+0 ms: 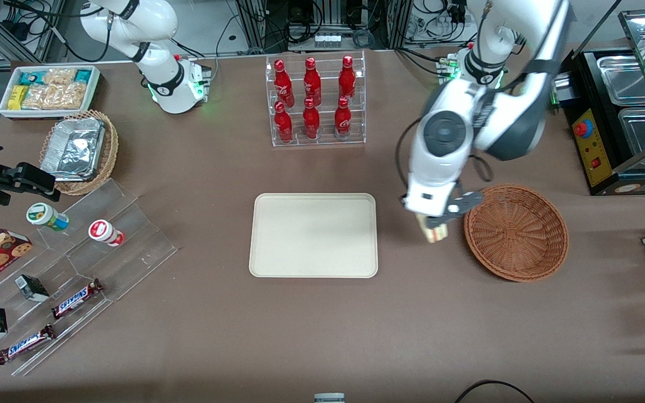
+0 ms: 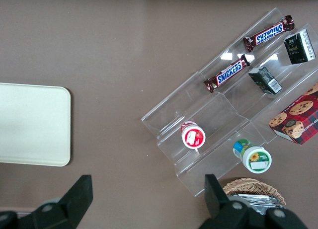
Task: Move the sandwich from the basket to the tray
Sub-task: 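Lift the sandwich and carry it with the left gripper over the cream tray, then lower the sandwich onto the tray and open the left gripper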
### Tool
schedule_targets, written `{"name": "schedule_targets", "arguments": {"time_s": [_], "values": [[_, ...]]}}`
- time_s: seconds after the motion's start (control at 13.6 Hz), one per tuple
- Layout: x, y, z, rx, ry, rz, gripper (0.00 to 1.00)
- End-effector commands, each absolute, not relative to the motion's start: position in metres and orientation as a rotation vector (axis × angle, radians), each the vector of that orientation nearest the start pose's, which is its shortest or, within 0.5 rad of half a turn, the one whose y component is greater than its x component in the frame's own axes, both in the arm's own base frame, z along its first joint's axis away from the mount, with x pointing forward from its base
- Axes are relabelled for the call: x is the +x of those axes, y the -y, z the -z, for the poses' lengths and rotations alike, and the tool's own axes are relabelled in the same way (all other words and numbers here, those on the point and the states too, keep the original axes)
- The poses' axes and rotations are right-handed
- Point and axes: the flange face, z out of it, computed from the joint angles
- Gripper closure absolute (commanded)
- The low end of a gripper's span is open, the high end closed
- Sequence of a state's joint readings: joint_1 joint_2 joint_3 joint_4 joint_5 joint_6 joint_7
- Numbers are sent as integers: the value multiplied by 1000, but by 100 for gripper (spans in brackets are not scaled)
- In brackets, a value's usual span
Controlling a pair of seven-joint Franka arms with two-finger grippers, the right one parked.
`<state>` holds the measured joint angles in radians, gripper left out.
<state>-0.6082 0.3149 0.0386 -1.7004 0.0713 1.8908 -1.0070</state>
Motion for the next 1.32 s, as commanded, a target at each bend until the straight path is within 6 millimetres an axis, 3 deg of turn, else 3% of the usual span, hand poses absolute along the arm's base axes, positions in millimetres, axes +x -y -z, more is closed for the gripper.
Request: {"name": "schedule_targets", "arguments": {"time_s": [0.0,0.22,0.59,0.88,1.25], "values": [[535,399,-382,-2997,489,38,86],[516,437,-360,-3038,374,60,86],[499,476,-296,-3058,259,91,86],[498,479,-260,-3033,217,102,86],[495,483,-239,-3010,121,140,86]]}}
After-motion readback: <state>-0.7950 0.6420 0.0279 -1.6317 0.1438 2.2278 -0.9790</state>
